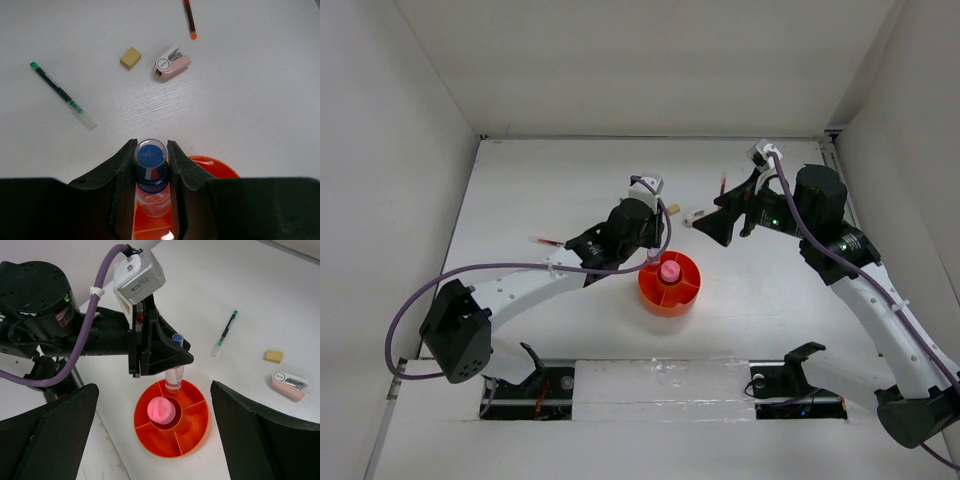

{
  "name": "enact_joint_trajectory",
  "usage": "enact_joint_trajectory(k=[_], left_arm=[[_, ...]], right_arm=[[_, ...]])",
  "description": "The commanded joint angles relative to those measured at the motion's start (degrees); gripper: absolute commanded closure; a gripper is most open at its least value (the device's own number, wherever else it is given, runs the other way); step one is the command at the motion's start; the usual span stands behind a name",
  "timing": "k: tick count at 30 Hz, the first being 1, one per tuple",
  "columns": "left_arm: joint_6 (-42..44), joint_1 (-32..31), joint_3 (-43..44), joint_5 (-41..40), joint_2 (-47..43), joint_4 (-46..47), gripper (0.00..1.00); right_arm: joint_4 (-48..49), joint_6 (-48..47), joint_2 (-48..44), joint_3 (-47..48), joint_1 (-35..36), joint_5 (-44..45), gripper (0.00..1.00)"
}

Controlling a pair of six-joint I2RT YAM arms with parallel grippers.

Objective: Sort the stationery into containers
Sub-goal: Place the stationery in the storage box.

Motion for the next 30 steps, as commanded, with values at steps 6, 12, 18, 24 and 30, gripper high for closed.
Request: enact_joint_trajectory(k=[6, 12, 18, 24, 30], left_arm=[[0.16, 0.01, -0.25, -0.44, 1.18, 2.91, 1.0], [-0.37, 0.01, -0.25, 1.49, 1.71, 3.43, 1.0], [-1.5, 0.01, -0.78, 2.11, 2.23, 2.91, 1.0], [-2.04, 0.01, -0.78, 2.72, 2.76, 2.38, 0.93], [-1.42, -3.06, -1.3, -0.18, 2.76, 1.85, 0.58]], right_arm=[[5.26, 0.13, -1.11, -1.28, 0.87, -1.13, 0.0], [5.78, 0.13, -2.25, -2.43, 0.87, -1.66, 0.0], [6.32, 0.13, -3.92, -4.1, 0.87, -1.04, 0.0], [7.46, 0.66, -4.45, -5.15, 0.87, -0.51, 0.0], [7.46, 0.66, -4.45, -5.15, 0.87, -0.51, 0.0]])
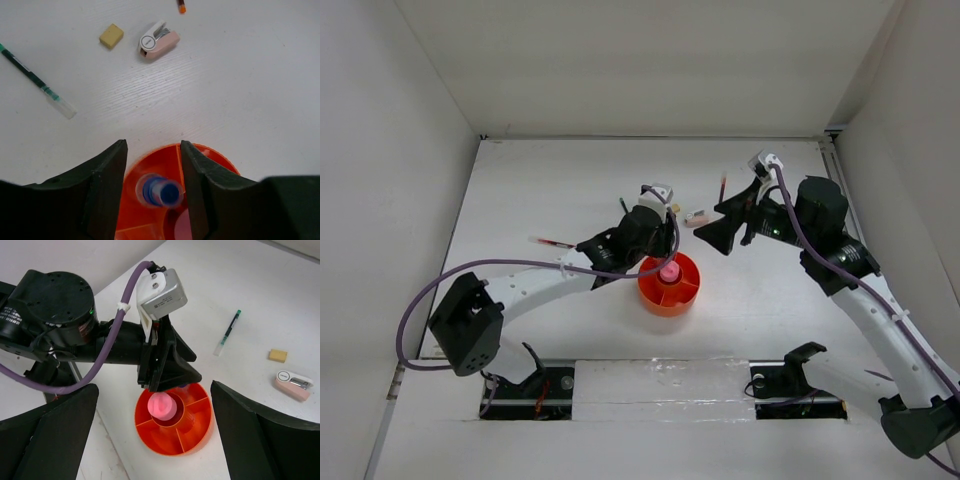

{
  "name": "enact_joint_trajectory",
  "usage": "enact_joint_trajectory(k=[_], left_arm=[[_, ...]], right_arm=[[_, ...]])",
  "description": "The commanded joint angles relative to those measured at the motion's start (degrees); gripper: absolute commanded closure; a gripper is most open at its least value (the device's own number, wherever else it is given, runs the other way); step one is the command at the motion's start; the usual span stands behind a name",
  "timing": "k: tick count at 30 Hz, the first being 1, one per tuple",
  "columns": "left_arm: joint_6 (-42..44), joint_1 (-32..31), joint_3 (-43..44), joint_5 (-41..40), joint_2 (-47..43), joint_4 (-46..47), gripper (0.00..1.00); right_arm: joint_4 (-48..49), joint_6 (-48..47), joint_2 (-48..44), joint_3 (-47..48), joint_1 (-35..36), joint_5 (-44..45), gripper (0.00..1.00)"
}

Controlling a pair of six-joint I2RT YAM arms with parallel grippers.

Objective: Sort the stationery into containers
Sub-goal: Place the stationery in the storage box, then pick up the stationery from the center of the board.

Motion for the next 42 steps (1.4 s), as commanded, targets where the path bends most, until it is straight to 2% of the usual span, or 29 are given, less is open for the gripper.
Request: enact_joint_trajectory(k=[1, 3, 5, 7, 10, 11, 19, 23, 27, 28, 32, 34, 36, 42], left_arm=[[-0.16, -1.99, -0.52, -1.44, -1.19, 1.42, 0.56], [-0.16, -1.99, -0.52, -0.83, -1.72, 1.42, 0.49], [-0.16, -1.99, -0.52, -0.83, -2.25, 1.42, 0.35], [-0.16, -1.99, -0.52, -2.76, -2.87, 1.42, 0.31], [-0.16, -1.99, 0.96, -4.43, -4.01, 0.01, 0.05], [-0.16, -0.95, 1.67, -4.43, -4.53, 0.01, 0.0], [-0.34, 2.4, 8.08, -3.2, -5.68, -4.02, 0.0], [-1.91, 4.15, 13.53, -4.43, -3.67, -7.7, 0.0], [-5.86, 10.56, 22.83, 0.47, 1.95, -16.05, 0.0], [-5.87, 11.97, 27.64, 3.54, 3.53, -17.99, 0.0], [-4.56, 17.07, 38.66, 7.6, 12.4, -24.77, 0.0], [0.42, 17.6, 40.86, 14.85, 15.13, -24.16, 0.0], [4.4, 17.6, 44.12, 18.14, 20.21, -24.16, 0.0], [10.82, 18.13, 48.87, 22.8, 30.87, -24.69, 0.02]], right_arm=[[3.87, 0.2, -0.87, 0.09, 0.47, 0.38, 0.0], [3.87, 0.2, -0.87, 0.62, 0.47, 0.38, 0.0], [3.87, 0.2, -0.34, 0.62, 0.47, 1.09, 0.0], [3.87, 0.2, 0.27, 1.32, 0.47, 2.93, 0.0], [3.87, 0.2, 0.89, 2.64, 0.47, 4.16, 0.0], [3.87, 0.2, 0.89, 2.64, -0.14, 4.16, 0.0], [4.4, 1.25, 4.14, 7.12, -3.39, 10.21, 0.0], [-2.52, 4.94, 8.52, 10.45, -5.85, 23.65, 0.0], [-9.03, 5.64, 13.36, 14.41, -5.86, 29.99, 0.0], [-11.31, 6.52, 13.37, 14.42, -5.86, 33.66, 0.0], [-16.42, 10.47, 14.08, 15.12, -5.86, 43.0, 0.0], [-16.96, 11.0, 14.08, 15.12, -6.56, 43.01, 0.0], [-16.96, 11.01, 14.08, 14.6, -8.39, 40.56, 0.0], [-17.74, 7.41, 15.22, 15.74, -11.74, 32.47, 0.0]])
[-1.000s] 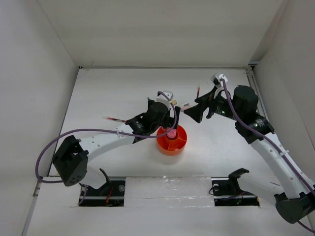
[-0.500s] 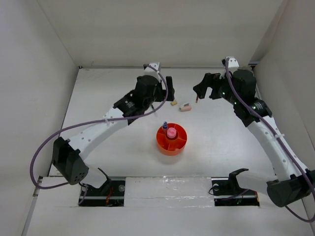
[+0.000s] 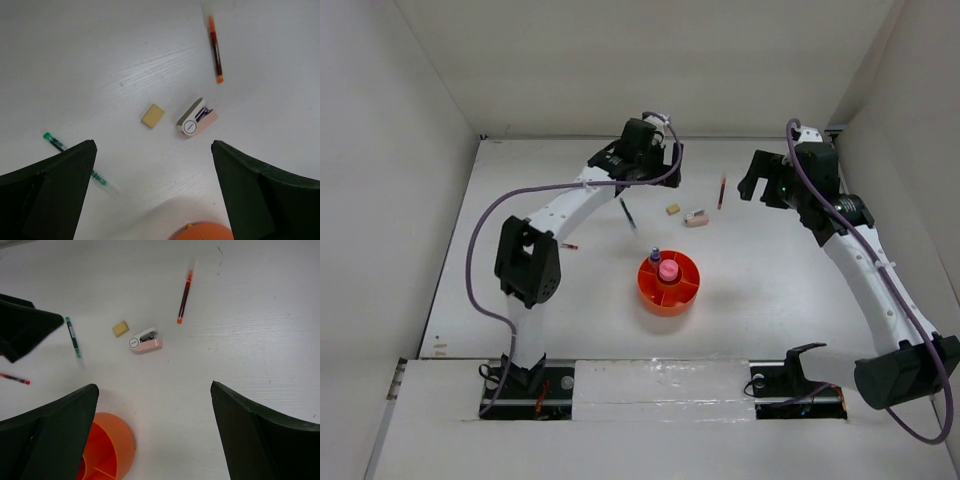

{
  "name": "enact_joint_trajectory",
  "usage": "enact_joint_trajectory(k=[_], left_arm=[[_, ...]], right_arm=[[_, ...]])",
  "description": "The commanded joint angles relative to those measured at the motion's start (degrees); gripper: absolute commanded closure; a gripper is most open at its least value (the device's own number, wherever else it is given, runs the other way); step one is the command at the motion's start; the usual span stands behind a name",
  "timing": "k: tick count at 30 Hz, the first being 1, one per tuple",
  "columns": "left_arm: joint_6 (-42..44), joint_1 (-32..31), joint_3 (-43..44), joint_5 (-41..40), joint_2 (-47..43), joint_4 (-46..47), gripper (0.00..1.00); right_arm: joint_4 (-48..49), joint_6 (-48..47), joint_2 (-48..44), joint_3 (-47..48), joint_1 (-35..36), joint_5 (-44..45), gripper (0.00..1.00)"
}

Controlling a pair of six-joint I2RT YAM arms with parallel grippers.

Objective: Sort the stationery into containers
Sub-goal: Pick up the stationery from the center of the board.

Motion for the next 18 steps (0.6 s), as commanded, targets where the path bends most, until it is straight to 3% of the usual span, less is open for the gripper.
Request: enact_joint_trajectory(k=[1, 8, 18], left_arm=[[6.78, 0.06, 2.73, 5.59, 4.16, -1.68, 0.02], [8.55, 0.06, 4.67, -1.26, 9.1, 1.15, 0.02], [13.2, 0.06, 7.29, 2.86, 14.8, 3.78, 0.1]], right_arm=[[-1.48, -2.3, 0.55, 3.76, -1.34, -4.51, 0.0], [-4.82, -3.09, -0.68, 2.89, -1.87, -9.87, 0.0], [-5.28, -2.57, -7.44, -7.57, -1.87, -14.81, 0.0]])
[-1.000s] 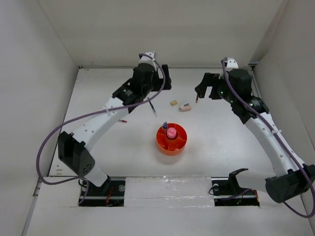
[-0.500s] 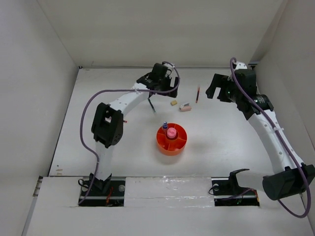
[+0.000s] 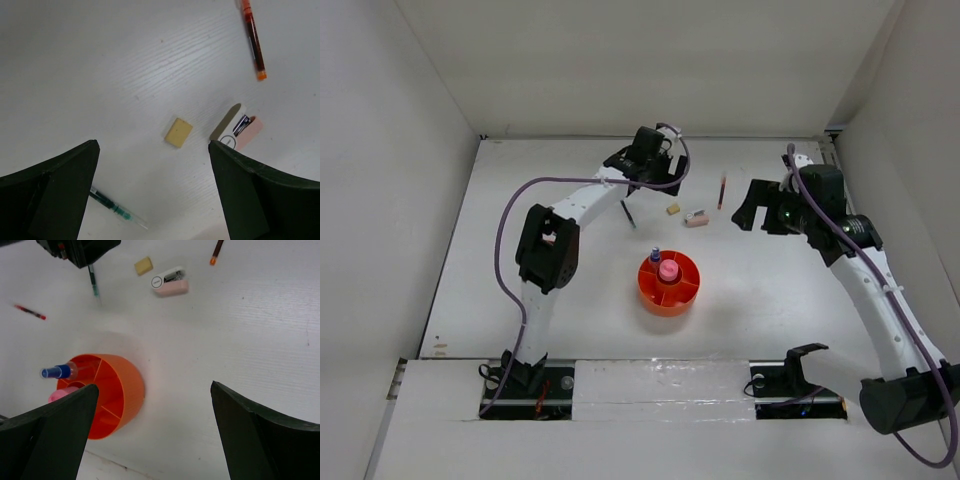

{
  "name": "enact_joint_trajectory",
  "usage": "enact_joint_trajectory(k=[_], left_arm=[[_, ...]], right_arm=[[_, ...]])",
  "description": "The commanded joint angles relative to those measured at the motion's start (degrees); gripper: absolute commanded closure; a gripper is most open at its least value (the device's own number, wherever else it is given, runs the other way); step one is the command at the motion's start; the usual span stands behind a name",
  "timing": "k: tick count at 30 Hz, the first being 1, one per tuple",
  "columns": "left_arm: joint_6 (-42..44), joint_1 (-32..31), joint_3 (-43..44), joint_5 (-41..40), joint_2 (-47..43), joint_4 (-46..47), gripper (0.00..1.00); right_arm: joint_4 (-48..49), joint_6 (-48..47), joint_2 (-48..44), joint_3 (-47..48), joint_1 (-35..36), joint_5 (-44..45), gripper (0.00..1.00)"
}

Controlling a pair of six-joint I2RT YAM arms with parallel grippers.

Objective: Sort the stationery into containers
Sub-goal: Pick up the stationery from the center of the board.

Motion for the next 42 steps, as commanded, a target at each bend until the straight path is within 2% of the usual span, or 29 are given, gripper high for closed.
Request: enact_joint_trajectory(k=[1, 5, 10, 13, 15, 22, 24, 30, 32, 42], left_arm=[[3.0, 0.03, 4.06, 2.82, 3.64, 1.29, 0.13], [3.71, 0.03, 6.36, 3.62, 7.6, 0.76, 0.18], [3.71, 0.03, 6.36, 5.28, 9.1, 0.76, 0.19], [3.71, 0.03, 6.36, 6.77, 10.15, 0.76, 0.25], [3.71, 0.03, 5.13, 7.31, 10.16, 0.76, 0.33], [3.18, 0.03, 0.73, 8.45, 8.93, 3.22, 0.36], [3.18, 0.03, 0.21, 9.5, 8.93, 3.22, 0.42], [3.18, 0.03, 0.2, 10.03, 9.45, 3.22, 0.42], [3.18, -0.49, 0.2, 10.03, 9.45, 3.22, 0.46], [3.18, -2.25, -4.27, 2.39, 7.88, 4.8, 0.48]], right_arm=[[1.03, -0.97, -0.62, -2.0, -0.34, -2.09, 0.0], [-2.13, -3.25, 1.21, 1.41, -0.34, 0.19, 0.0], [-3.46, -5.28, 1.93, 3.36, 0.36, 2.13, 0.0], [-3.46, -5.28, 1.93, 2.66, 0.36, 2.13, 0.0], [-2.94, -5.28, 1.4, 1.96, 0.36, 1.6, 0.0], [-2.93, -4.23, 0.87, 1.34, 0.36, 1.08, 0.0], [-2.93, -3.7, 0.26, 0.81, 0.36, 0.56, 0.0], [-2.4, -3.7, -0.27, -0.24, 0.36, -0.68, 0.0], [-2.4, -3.7, -0.27, -0.25, 0.36, -0.68, 0.0], [-1.88, -3.7, -2.55, -1.92, 0.36, -1.21, 0.0]])
